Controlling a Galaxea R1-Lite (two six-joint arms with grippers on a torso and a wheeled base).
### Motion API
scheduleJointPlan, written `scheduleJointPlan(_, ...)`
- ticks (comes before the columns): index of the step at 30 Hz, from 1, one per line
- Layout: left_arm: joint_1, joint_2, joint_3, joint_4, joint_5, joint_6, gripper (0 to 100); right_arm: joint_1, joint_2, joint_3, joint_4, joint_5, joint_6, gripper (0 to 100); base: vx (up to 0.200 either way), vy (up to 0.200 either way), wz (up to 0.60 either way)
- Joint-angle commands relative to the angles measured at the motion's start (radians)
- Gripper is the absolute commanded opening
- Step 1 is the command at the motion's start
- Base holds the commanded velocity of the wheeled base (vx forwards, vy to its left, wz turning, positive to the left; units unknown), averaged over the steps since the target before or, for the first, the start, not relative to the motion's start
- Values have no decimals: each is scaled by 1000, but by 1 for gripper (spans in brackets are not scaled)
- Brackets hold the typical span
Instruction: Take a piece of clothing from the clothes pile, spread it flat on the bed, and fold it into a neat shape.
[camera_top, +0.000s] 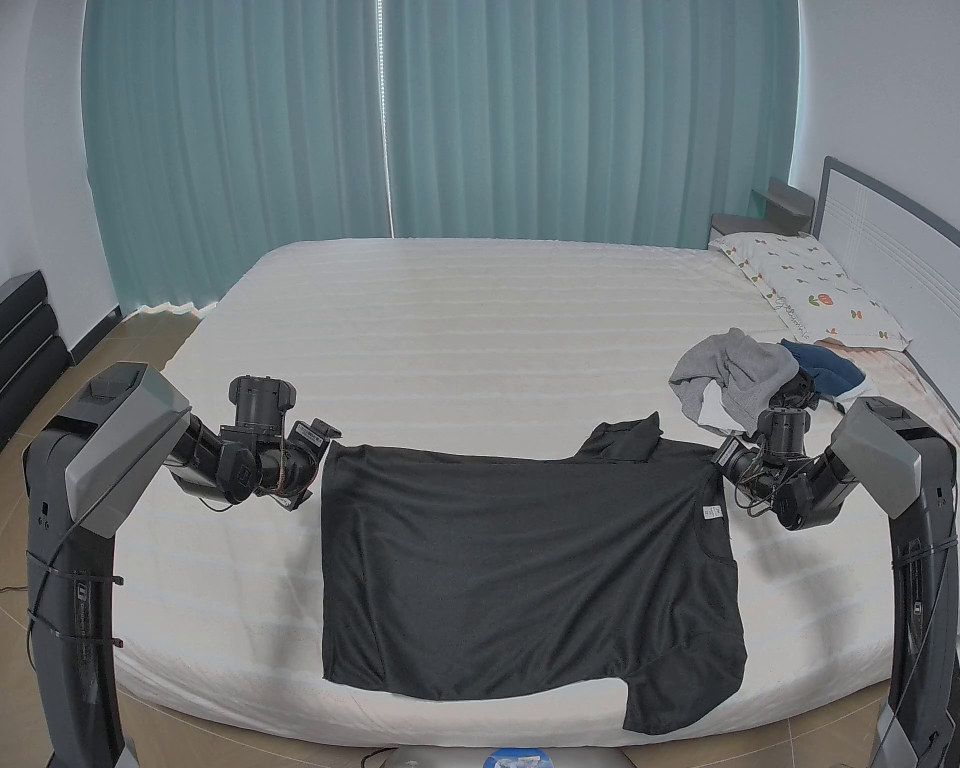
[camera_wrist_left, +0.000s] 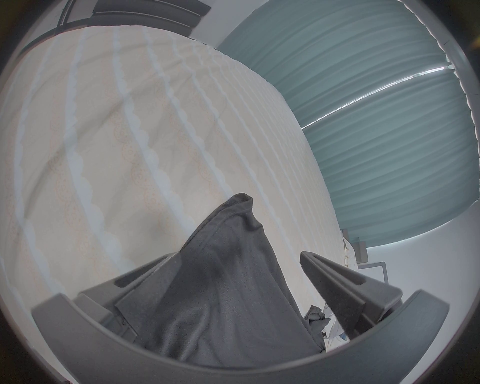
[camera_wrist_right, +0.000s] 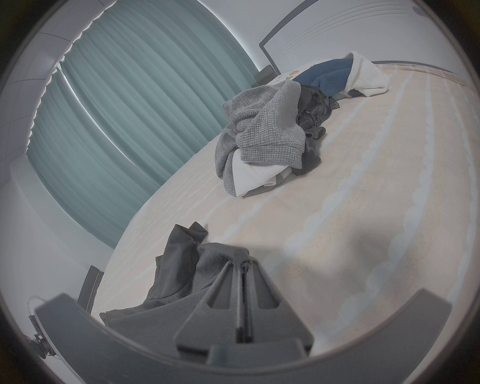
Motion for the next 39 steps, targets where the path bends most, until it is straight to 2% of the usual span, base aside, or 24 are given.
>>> scheduleJointPlan(1, -1, -1, 4, 1, 0, -2, 100, 8, 20, 1, 0, 1, -7, 0, 0, 0, 0)
scheduleJointPlan(4, 0, -6, 10, 1, -1, -3, 100, 13, 14, 5, -2, 2, -10, 0, 0, 0, 0)
scheduleJointPlan(5, 0, -6, 18, 1, -3, -3, 100, 13, 9, 11, -10, 4, -11, 100, 0, 0, 0)
scheduleJointPlan(9, 0, -35, 70, -1, -16, -3, 100, 16, -63, 106, -49, 38, -16, 100, 0, 0, 0)
scheduleJointPlan(13, 0, -89, 151, -17, -24, -5, 100, 10, -195, 246, -59, 157, -8, 100, 0, 0, 0)
scheduleJointPlan(18, -1, -136, 199, -21, -78, -5, 100, 8, -322, 396, -60, 185, 0, 100, 0, 0, 0)
scheduleJointPlan(19, -1, -158, 214, -17, -88, -5, 100, 8, -388, 492, -63, 203, 13, 100, 0, 0, 0)
scheduleJointPlan(21, -1, -176, 233, -13, -90, -5, 100, 8, -437, 571, -66, 234, 29, 100, 0, 0, 0)
scheduleJointPlan(25, -3, -221, 342, -24, -93, -3, 100, 11, -496, 702, -66, 295, 50, 100, -50, 0, 0)
scheduleJointPlan(26, -6, -242, 408, -34, -107, -3, 100, 16, -505, 749, -66, 314, 53, 100, -200, 0, 0)
scheduleJointPlan(27, -6, -244, 412, -36, -110, -3, 100, 17, -506, 752, -66, 314, 53, 100, -200, 0, 0)
scheduleJointPlan(28, -20, -267, 487, -59, -133, -5, 100, 29, -514, 789, -71, 320, 56, 100, -200, 0, 0)
scheduleJointPlan(31, -36, -293, 567, -106, -133, -3, 100, 42, -505, 826, -74, 321, 58, 100, -200, 0, 0)
scheduleJointPlan(33, -43, -302, 582, -120, -133, -5, 100, 43, -503, 837, -74, 323, 59, 100, -200, 0, 0)
scheduleJointPlan(35, -50, -317, 613, -134, -128, -2, 100, 48, -502, 869, -86, 361, 107, 100, -200, 0, 0)
scheduleJointPlan(37, -53, -319, 616, -134, -128, -2, 100, 48, -503, 872, -91, 369, 115, 100, -100, 0, 0)
scheduleJointPlan(39, -86, -314, 655, -134, -119, 35, 100, 39, -505, 886, -128, 401, 145, 100, 0, 0, 0)
